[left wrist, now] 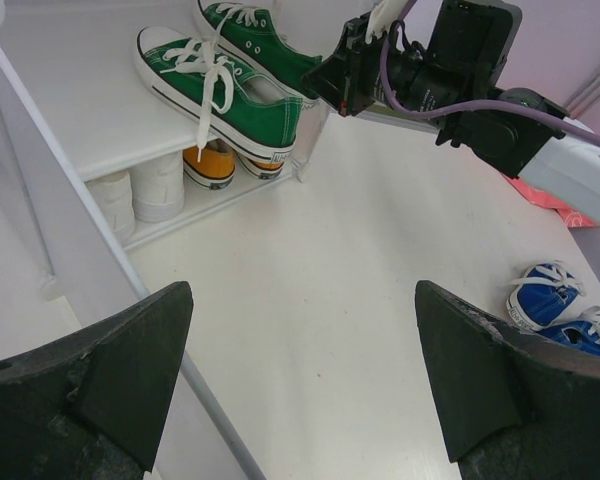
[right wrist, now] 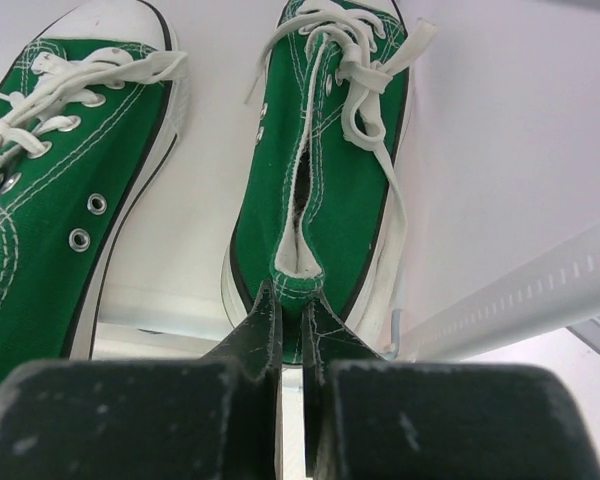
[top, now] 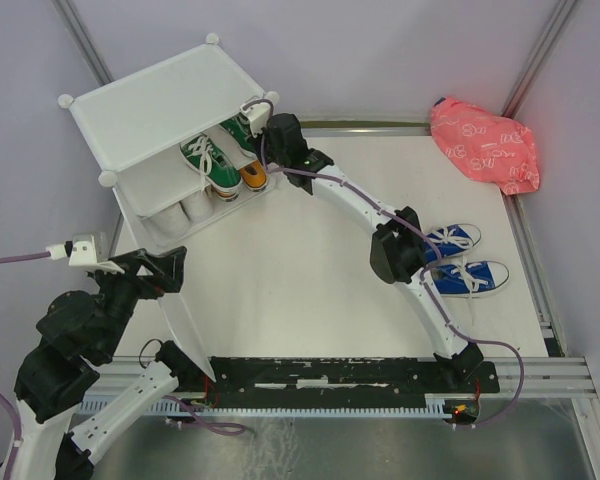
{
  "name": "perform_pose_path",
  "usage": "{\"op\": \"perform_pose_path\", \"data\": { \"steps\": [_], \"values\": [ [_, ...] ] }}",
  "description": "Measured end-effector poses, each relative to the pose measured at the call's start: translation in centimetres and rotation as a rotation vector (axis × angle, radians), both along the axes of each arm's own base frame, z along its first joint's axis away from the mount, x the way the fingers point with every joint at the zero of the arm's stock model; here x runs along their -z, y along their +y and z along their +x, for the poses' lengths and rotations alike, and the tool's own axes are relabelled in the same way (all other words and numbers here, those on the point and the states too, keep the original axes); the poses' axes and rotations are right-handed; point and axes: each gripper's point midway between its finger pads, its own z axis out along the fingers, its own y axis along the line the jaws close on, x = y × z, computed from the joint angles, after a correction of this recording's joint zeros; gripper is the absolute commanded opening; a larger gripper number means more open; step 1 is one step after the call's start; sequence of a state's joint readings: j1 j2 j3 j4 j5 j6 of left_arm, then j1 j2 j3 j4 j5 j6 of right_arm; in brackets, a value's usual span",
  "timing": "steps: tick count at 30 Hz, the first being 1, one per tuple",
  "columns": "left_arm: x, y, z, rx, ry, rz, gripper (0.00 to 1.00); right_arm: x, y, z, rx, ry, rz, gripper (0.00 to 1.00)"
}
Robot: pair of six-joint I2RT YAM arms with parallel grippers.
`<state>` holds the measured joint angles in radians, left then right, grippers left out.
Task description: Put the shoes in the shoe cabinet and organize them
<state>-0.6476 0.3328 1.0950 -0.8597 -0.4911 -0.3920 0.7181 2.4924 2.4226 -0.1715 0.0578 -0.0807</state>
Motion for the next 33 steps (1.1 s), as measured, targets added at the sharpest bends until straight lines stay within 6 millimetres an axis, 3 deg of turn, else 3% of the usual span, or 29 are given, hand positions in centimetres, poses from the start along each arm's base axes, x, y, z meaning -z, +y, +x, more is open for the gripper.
{"op": "perform_pose_path", "data": {
  "steps": [6, 14, 20, 23, 27, 33],
  "values": [
    [0.0, -0.1, 0.1, 0.000, -0.003, -0.002, 0.99, -0.1, 0.4, 0.7, 0.005, -0.017, 0.018, 0.21],
    [0.0, -0.1, 0.2, -0.001, -0.003, -0.002, 0.99, -0.4, 0.4, 2.0, 0.056, -0.063, 0.052, 0.34],
    [0.0, -0.1, 0.2, -0.001, -0.003, -0.002, 0.99, -0.6, 0.3, 2.1, 0.068, -0.083, 0.082, 0.76],
    [0.0, -0.1, 0.2, -0.001, -0.003, -0.002, 0.99, 0.6, -0.1, 1.3, 0.054, -0.058, 0.056, 0.80],
    [0.0, -0.1, 0.2, 0.000, -0.003, -0.003, 0.99, 1.6, -1.2, -1.2, 0.039, -0.013, 0.021, 0.82],
    [0.0, -0.1, 0.2, 0.000, -0.003, -0.003, 0.99, -1.2, -3.3, -5.5, 0.010, -0.007, 0.025, 0.81]
  ]
}}
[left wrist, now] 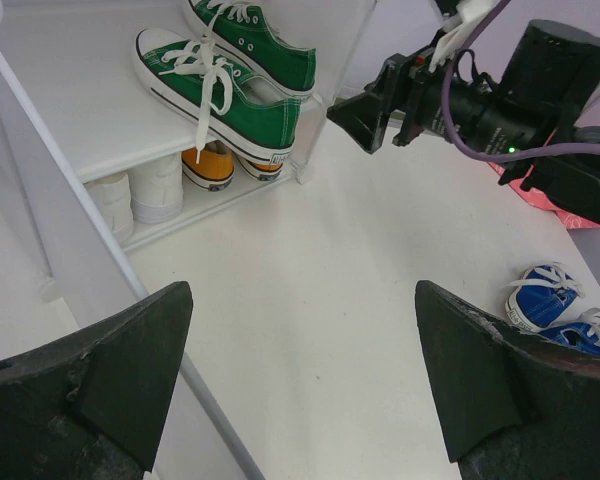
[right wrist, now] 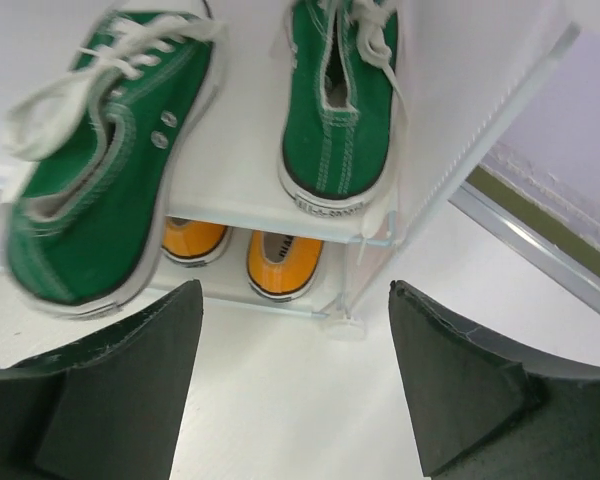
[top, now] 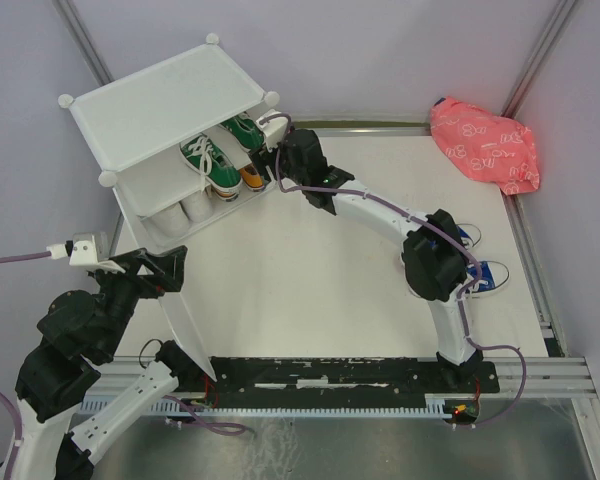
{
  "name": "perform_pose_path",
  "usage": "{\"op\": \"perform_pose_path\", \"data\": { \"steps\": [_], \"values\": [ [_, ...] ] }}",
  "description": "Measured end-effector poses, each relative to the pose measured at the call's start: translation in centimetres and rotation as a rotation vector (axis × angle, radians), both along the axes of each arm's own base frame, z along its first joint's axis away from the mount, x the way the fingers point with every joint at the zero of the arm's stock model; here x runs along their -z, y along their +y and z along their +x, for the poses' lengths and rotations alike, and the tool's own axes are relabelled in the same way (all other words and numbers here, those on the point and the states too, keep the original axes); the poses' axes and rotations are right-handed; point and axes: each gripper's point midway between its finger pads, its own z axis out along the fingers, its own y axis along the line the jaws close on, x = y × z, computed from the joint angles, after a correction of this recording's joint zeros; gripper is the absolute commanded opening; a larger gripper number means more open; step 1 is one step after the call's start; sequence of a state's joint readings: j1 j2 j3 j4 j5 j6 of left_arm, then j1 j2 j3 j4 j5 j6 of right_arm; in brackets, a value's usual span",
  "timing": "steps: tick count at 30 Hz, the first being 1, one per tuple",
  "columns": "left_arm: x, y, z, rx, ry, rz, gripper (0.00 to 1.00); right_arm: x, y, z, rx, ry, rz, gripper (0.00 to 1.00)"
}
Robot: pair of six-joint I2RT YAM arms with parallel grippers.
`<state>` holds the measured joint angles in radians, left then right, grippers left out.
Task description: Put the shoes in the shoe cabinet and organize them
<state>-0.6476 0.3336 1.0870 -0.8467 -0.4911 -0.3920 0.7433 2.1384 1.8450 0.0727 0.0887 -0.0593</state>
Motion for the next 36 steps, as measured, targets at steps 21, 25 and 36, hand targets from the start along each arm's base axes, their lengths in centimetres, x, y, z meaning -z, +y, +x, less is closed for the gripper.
{"op": "perform_pose_path", "data": {
  "steps": [21, 25, 36],
  "values": [
    [0.0, 0.0, 0.0, 0.000, 0.000, 0.000, 0.99, 1.0, 8.2, -7.5, -0.317, 0.098, 0.069, 0.80],
    [0.0, 0.0, 0.0, 0.000, 0.000, 0.000, 0.99, 1.4, 8.7, -6.7, -0.270, 0.101, 0.093, 0.71],
    [0.0, 0.0, 0.0, 0.000, -0.001, 0.000, 0.99, 0.8, 10.0, -4.2, -0.184, 0.103, 0.188, 0.03]
  ]
}}
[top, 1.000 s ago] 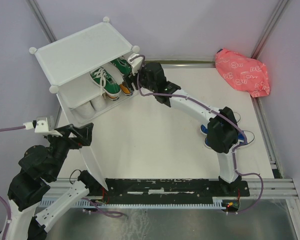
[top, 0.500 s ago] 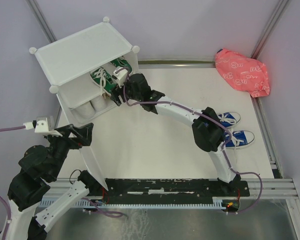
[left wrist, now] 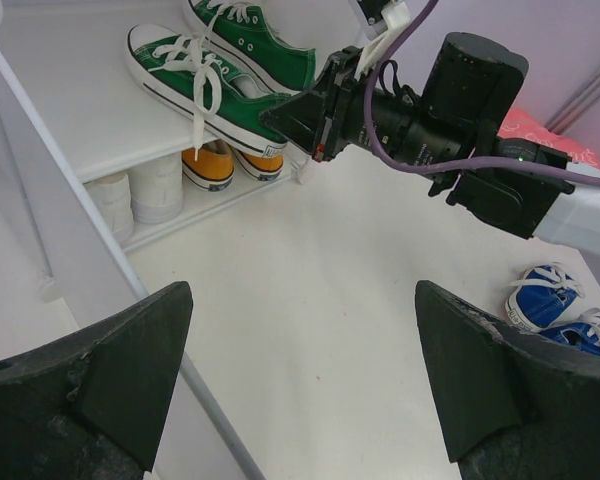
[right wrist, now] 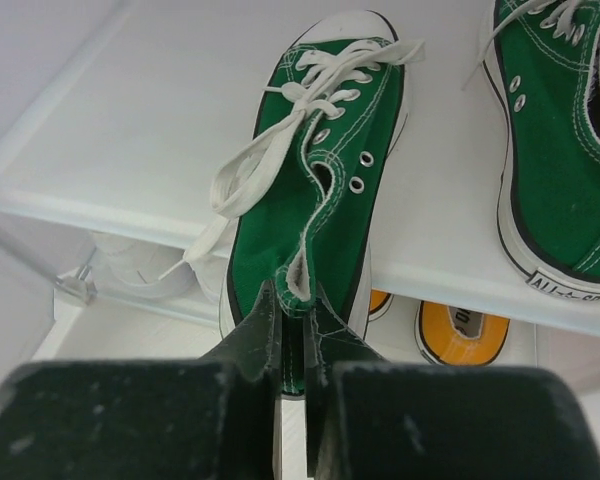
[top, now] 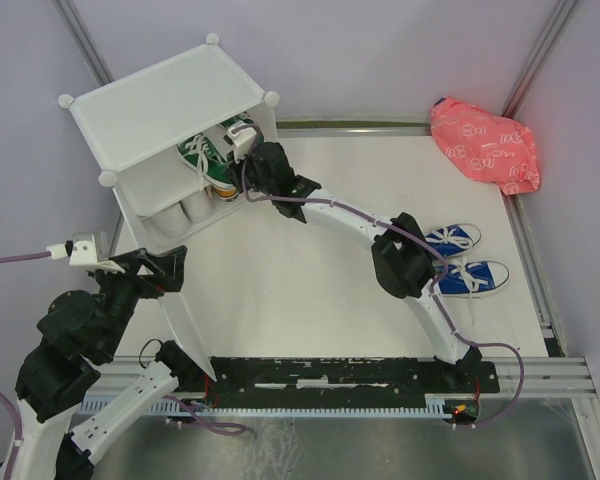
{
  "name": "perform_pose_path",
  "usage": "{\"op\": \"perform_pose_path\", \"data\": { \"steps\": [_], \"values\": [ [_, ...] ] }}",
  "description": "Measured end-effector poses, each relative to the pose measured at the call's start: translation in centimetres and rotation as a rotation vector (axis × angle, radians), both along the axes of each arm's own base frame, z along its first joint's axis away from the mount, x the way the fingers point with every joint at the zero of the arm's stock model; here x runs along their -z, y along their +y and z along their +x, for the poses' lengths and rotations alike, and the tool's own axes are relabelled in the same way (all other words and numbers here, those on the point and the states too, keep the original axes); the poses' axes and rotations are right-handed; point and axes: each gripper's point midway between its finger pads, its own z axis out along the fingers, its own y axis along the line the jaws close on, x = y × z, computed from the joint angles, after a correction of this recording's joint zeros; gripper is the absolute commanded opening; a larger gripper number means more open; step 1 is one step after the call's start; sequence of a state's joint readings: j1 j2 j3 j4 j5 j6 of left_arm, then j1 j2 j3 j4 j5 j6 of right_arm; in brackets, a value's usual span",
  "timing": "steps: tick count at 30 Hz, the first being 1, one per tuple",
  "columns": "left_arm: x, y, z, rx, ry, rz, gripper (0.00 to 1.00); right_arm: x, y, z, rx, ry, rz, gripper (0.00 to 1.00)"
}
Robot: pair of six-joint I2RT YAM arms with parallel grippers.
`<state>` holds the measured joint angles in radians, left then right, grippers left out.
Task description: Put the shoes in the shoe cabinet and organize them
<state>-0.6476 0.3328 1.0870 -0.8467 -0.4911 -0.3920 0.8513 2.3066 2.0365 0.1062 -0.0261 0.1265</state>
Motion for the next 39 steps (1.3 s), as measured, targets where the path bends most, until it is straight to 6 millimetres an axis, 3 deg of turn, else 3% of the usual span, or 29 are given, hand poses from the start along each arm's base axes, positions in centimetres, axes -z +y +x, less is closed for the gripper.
{"op": "perform_pose_path", "data": {
  "steps": [6, 12, 18, 24, 31, 36, 39],
  "values": [
    [0.0, 0.0, 0.0, 0.000, 0.000, 0.000, 0.99, -0.4, 0.4, 1.3, 0.034, -0.026, 0.010, 0.02],
    [0.0, 0.0, 0.0, 0.000, 0.000, 0.000, 0.99, -1.7, 1.6, 4.0, 0.106, -0.118, 0.020, 0.04],
    [0.0, 0.0, 0.0, 0.000, 0.000, 0.000, 0.99, 0.0, 1.1, 6.5, 0.180, -0.149, 0.007, 0.06],
    [0.0, 0.0, 0.0, 0.001, -0.002, -0.001, 0.99, -0.3, -0.2, 8.0, 0.212, -0.150, 0.027, 0.28],
    [0.0, -0.2, 0.2, 0.004, -0.003, -0.002, 0.99, -0.7, -2.0, 9.8, 0.247, -0.154, 0.068, 0.68],
    [0.0, -0.3, 0.2, 0.003, -0.002, -0.001, 0.99, 0.3, -2.8, 8.1, 0.228, -0.126, 0.036, 0.82],
    [0.0, -0.3, 0.3, 0.003, -0.002, -0.001, 0.99, 0.6, -4.3, 6.0, 0.240, -0.093, -0.008, 0.83]
  ]
}}
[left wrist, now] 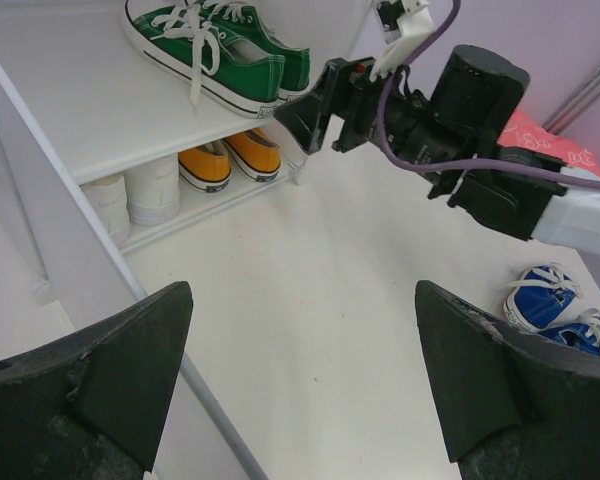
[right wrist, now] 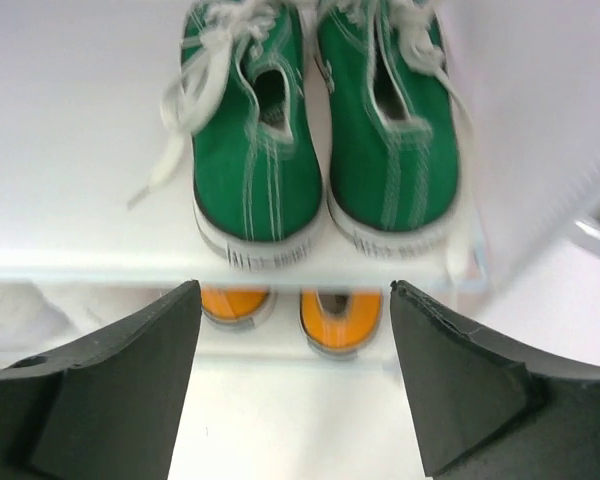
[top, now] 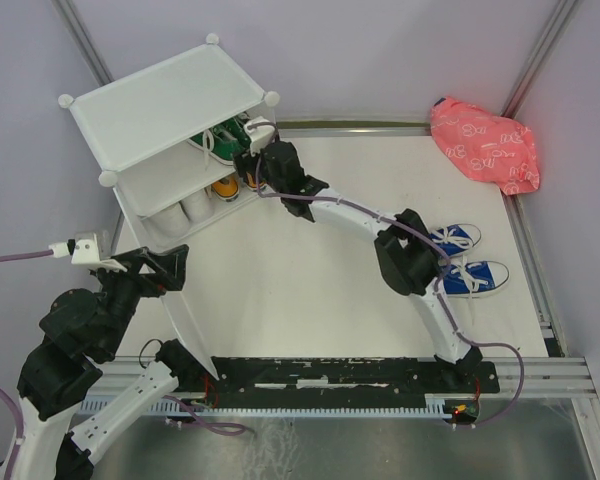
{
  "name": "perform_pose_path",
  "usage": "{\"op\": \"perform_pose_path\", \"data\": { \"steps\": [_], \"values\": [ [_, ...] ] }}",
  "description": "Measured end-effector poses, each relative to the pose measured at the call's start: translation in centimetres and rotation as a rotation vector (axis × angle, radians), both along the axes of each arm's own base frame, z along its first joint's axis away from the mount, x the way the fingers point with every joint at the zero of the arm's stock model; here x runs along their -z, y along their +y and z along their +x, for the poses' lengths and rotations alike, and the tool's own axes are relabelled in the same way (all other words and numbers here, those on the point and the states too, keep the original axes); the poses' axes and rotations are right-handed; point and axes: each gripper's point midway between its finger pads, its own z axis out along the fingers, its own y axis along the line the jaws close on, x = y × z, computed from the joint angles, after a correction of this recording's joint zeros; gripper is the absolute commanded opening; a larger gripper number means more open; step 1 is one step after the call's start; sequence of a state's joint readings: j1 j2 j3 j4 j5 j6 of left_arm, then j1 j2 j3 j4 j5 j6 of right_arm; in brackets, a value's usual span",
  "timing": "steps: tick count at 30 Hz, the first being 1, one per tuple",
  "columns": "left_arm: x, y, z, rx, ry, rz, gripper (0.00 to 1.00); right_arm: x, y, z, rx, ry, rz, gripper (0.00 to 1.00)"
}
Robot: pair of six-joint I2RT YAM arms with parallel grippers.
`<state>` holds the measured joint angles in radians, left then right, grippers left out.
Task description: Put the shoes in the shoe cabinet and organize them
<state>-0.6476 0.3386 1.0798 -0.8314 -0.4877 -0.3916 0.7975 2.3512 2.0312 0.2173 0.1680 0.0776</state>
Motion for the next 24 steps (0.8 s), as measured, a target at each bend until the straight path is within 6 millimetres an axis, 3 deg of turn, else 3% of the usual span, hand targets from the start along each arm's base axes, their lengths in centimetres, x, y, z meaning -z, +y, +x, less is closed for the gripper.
{"op": "perform_pose_path", "data": {
  "steps": [4, 9, 12, 15, 17, 20, 22, 24],
  "values": [
    [0.0, 0.0, 0.0, 0.000, 0.001, 0.001, 0.99, -0.7, -3.7, -3.5, 0.069, 0.070, -0.044, 0.84],
    [0.0, 0.2, -0.2, -0.003, 0.014, 0.010, 0.99, -4.0, -12.1, -7.9, 0.313, 0.201, -0.074, 0.98],
    [0.1, -0.1, -0.2, 0.010, 0.027, 0.019, 0.99, -4.7, -18.3, -10.2, 0.494, 0.310, -0.091, 0.98],
    [0.0, -0.7, -0.1, 0.037, 0.027, 0.015, 0.99, -1.7, -26.8, -12.3, 0.720, 0.459, -0.130, 0.92],
    [0.0, -1.2, 0.0, 0.058, 0.022, 0.010, 0.99, 2.3, -33.5, -14.4, 0.897, 0.589, -0.160, 0.87],
    [0.0, -2.1, 0.1, 0.097, 0.015, 0.011, 0.99, 7.3, -41.0, -19.1, 1.107, 0.748, -0.194, 0.83],
    [0.0, -2.5, 0.2, 0.120, 0.012, 0.018, 0.99, 8.4, -43.3, -22.0, 1.182, 0.804, -0.191, 0.83],
    [0.0, -2.9, 0.2, 0.141, 0.011, 0.019, 0.99, 7.9, -44.1, -23.5, 1.216, 0.814, -0.139, 0.82]
  ]
}}
